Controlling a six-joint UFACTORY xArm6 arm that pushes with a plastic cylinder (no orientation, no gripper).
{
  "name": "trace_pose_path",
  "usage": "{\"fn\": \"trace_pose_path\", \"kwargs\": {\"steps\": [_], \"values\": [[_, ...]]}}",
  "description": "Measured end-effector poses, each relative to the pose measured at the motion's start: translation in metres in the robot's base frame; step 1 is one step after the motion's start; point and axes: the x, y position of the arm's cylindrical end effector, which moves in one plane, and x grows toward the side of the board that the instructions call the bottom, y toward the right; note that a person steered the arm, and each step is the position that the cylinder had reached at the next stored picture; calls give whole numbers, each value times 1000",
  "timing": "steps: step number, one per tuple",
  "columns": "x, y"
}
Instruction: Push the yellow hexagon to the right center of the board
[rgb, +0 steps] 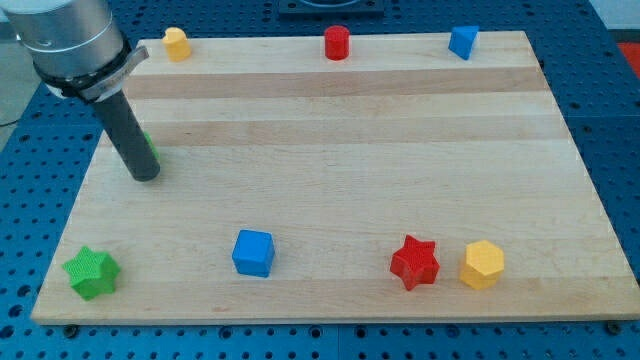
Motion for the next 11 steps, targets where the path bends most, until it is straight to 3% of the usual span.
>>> {"fn": "trace_pose_path", "kwargs": {"steps": [6,7,8,9,10,11], "values": [[-8,42],[-16,86],[-38,170],[-37,294],[-24,415],[26,501]]}}
